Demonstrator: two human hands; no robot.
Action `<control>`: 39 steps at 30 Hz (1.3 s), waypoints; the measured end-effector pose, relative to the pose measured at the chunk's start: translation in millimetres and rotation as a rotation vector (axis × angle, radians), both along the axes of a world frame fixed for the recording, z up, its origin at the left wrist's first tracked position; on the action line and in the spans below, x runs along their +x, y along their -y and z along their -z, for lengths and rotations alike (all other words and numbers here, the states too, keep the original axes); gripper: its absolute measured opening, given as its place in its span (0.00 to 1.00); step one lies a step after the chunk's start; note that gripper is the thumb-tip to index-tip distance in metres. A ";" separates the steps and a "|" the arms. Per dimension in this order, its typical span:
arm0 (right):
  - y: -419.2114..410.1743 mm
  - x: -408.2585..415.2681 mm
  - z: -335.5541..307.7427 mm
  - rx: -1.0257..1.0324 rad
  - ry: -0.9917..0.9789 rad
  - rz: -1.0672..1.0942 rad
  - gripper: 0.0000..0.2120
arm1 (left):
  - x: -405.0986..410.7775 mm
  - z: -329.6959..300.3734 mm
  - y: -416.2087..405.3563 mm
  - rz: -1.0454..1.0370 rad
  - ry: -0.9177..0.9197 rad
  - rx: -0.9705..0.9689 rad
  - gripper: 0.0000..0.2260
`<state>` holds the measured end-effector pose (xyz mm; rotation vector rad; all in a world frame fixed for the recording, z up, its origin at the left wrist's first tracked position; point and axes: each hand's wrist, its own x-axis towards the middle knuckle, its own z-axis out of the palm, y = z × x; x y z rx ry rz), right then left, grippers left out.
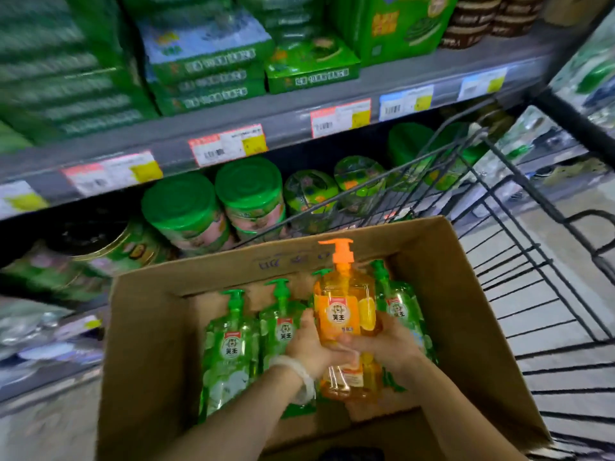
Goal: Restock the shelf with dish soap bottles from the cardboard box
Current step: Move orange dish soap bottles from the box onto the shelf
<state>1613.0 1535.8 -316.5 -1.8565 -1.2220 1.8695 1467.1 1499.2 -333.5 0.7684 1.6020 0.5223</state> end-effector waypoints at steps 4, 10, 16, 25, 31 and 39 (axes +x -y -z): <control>19.9 -47.0 -36.7 0.050 -0.061 -0.103 0.22 | -50.8 -36.0 29.7 -0.066 -0.051 0.082 0.35; 71.3 -142.2 -110.7 0.273 -0.085 -0.329 0.15 | -134.6 -94.9 104.7 -0.244 -0.103 0.308 0.38; 157.1 -249.1 -171.1 0.448 -0.178 -0.428 0.15 | -234.2 -160.8 206.8 -0.374 -0.155 0.517 0.35; 310.7 -415.7 -203.1 0.430 -0.392 -0.695 0.17 | -368.9 -203.8 401.3 -0.684 -0.283 0.664 0.32; 400.8 -507.3 -206.5 0.387 -0.487 -0.867 0.18 | -436.4 -212.7 505.0 -0.853 -0.416 0.654 0.33; 439.2 -603.2 -199.5 0.417 -0.481 -1.020 0.25 | -505.4 -203.4 554.8 -1.022 -0.444 0.649 0.35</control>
